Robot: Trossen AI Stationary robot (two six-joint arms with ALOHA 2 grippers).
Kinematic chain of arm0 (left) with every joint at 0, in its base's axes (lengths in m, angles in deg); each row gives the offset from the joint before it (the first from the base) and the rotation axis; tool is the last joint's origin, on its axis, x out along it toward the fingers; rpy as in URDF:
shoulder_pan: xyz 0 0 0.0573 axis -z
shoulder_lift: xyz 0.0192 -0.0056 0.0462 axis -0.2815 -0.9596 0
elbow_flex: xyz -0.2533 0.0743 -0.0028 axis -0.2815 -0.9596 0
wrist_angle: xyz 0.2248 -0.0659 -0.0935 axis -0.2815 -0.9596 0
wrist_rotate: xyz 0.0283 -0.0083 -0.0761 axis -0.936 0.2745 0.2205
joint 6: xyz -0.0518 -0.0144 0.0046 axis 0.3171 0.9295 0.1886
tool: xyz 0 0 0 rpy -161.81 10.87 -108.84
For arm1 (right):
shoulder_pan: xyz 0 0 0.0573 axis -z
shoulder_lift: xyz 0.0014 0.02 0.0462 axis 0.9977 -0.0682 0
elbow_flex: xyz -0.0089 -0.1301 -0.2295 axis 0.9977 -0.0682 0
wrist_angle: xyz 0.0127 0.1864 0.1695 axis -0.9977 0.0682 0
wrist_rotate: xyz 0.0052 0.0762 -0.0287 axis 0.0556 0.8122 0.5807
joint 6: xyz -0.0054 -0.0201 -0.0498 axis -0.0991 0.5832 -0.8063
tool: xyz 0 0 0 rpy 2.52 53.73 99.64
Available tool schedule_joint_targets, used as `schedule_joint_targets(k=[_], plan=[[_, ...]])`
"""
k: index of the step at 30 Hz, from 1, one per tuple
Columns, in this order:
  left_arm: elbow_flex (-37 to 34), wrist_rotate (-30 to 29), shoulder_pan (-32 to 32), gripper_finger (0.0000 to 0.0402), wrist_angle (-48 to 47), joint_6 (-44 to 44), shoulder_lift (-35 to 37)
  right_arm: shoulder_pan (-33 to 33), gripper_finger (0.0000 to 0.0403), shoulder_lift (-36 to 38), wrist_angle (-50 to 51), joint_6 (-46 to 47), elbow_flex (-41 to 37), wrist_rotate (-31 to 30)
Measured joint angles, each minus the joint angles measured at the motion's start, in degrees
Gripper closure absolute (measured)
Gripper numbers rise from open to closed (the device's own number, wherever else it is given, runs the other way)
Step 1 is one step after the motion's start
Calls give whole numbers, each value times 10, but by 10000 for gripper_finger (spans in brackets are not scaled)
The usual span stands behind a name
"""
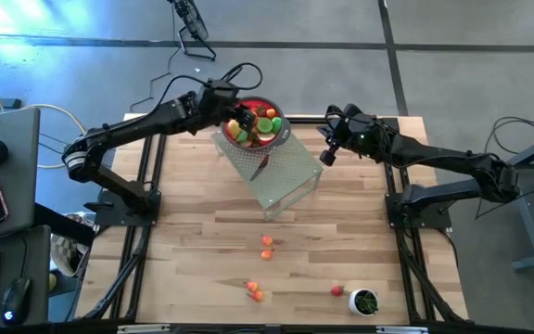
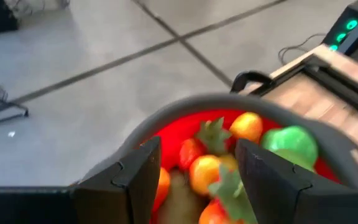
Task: Pick & Place Fruit
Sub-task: Put the orange pear into the red strainer on the shelf
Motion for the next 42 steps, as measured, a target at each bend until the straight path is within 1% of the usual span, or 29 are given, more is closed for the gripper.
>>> schedule_joint_targets(k=[4, 8, 12, 16, 19, 42], plan=[[0, -1, 8, 209, 43, -25, 0, 0, 400, 0, 30, 0, 0, 0], [0, -1, 23, 243, 68, -55, 0, 0, 400, 0, 59, -1, 0, -3], [0, 9, 34, 276, 74, -62, 0, 0, 400, 0, 61, -16, 0, -3], [0, 38, 40, 291, 67, -59, 0, 0, 400, 0, 58, -17, 0, -3], [0, 50, 40, 293, 68, -58, 0, 0, 400, 0, 58, -16, 0, -3], [0, 50, 39, 293, 71, -57, 0, 0, 401, 0, 58, -12, 0, -2]])
